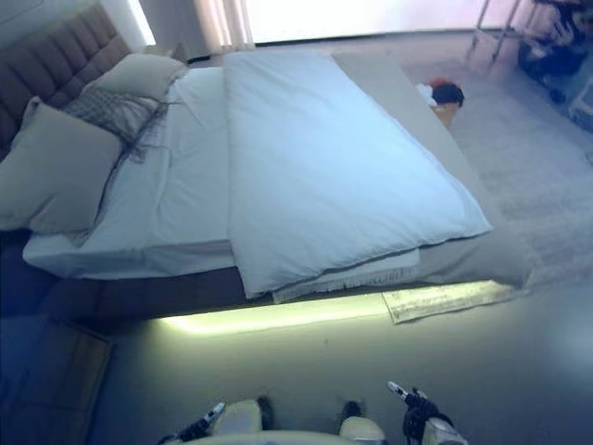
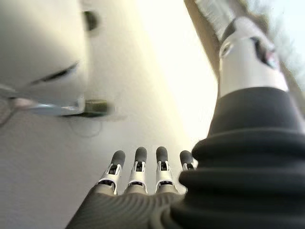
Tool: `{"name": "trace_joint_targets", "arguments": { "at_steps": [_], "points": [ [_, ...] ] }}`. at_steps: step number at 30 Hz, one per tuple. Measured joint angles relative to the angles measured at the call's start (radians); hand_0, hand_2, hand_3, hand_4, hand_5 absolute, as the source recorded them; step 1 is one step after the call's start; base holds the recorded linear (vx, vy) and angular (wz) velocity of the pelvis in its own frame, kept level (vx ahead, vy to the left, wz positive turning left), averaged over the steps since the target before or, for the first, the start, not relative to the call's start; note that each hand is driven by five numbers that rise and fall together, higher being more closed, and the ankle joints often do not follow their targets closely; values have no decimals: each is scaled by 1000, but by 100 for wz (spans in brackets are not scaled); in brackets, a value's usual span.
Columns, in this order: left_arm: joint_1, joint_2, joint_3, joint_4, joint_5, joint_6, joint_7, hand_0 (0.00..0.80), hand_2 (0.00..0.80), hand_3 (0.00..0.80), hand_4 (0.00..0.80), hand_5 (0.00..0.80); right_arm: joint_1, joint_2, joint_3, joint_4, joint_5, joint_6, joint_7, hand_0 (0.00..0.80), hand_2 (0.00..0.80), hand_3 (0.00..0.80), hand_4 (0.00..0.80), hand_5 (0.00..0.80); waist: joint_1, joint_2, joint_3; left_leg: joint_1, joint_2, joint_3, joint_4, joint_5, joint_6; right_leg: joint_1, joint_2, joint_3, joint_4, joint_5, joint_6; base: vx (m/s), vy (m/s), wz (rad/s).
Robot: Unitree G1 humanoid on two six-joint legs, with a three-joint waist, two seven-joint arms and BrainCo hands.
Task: Make the bed neatly
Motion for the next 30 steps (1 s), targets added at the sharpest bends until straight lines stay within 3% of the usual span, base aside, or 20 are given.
{"name": "trace_joint_targets", "arguments": {
  "at_steps": [2,4,5,7,8,10,17,19,21,22,23,24,27,30],
  "points": [
    [14,2,14,9,4,-10,22,0,0,0,0,0,25,27,-15,43,-1,2,22,0,0,0,0,0,9,-45,-17,-1,-17,3,-52,5,3,76,9,57,-127,53,1,341,258,38],
    [33,-3,12,9,6,-13,22,0,0,0,0,0,38,25,-28,73,9,1,30,0,0,0,0,0,14,-52,-25,4,-21,13,-108,23,23,135,7,65,-216,73,18,271,217,2],
    [41,-3,12,12,7,-14,22,0,0,0,0,0,48,20,-38,76,24,1,33,0,0,0,0,0,19,-39,-33,2,-17,13,-120,33,36,150,6,69,-232,70,22,201,157,-19],
    [43,4,12,19,14,-17,21,0,0,0,0,0,77,18,-51,76,48,-2,45,0,0,0,0,0,33,-47,-59,8,-43,40,-101,96,62,165,-34,71,-245,55,44,201,166,-30],
    [43,13,9,17,14,-22,21,0,0,0,0,0,85,25,-51,77,48,-4,49,0,0,0,0,0,32,-67,-71,25,-72,68,-103,92,87,169,-76,60,-242,45,60,165,173,-35],
    [31,35,10,-1,15,-22,21,0,0,0,0,0,76,46,-48,54,47,-9,53,0,0,0,0,0,30,-90,-79,9,-108,96,-57,58,108,173,-130,18,-237,61,101,94,133,-26],
    [-58,51,9,-26,17,-14,13,0,0,0,0,0,25,58,-29,3,89,-10,89,0,0,0,0,0,28,-82,-100,-87,-123,112,155,-104,131,158,-179,-11,-238,60,121,145,169,-11],
    [-50,39,7,-18,51,-12,7,0,0,0,0,0,33,50,-35,9,98,-10,85,0,0,0,0,0,27,-81,-112,-75,-134,108,121,-106,138,129,-187,-17,-170,61,121,158,212,-9],
    [-41,36,-31,-3,66,-11,7,0,0,0,0,0,45,45,-67,13,99,-12,86,0,0,0,0,0,20,-72,-115,-11,-139,113,11,-95,147,11,-205,-29,73,61,120,261,251,4],
    [-29,33,-41,-1,82,-10,7,0,0,0,0,0,56,38,-72,6,99,-13,86,0,0,0,0,0,-1,-59,-122,26,-137,118,-44,-69,177,-46,-209,-36,197,90,100,261,152,31],
    [-23,33,-61,1,90,-10,7,0,0,0,0,0,77,30,-73,7,99,-13,87,0,0,0,0,0,-30,-43,-123,52,-134,118,-76,-47,182,-82,-211,-31,286,124,104,252,65,30],
    [-19,36,-78,2,93,-10,8,0,0,0,0,0,87,22,-72,10,99,-12,89,0,0,0,0,0,-30,-39,-124,84,-140,111,-108,-33,192,-123,-220,-18,352,104,119,225,-7,12],
    [-18,58,-88,1,93,-12,9,0,0,0,0,0,112,17,-67,20,100,-12,96,0,0,0,0,0,-57,-36,-125,94,-142,96,-133,-33,191,-193,-209,-13,181,94,130,173,-152,10],
    [-20,63,-91,4,93,-13,9,0,0,0,0,0,111,11,-67,30,119,-12,109,0,0,0,0,0,-94,-32,-120,94,-150,78,-152,-30,195,-242,-199,-16,-153,193,219,174,-188,13]
  ]
}}
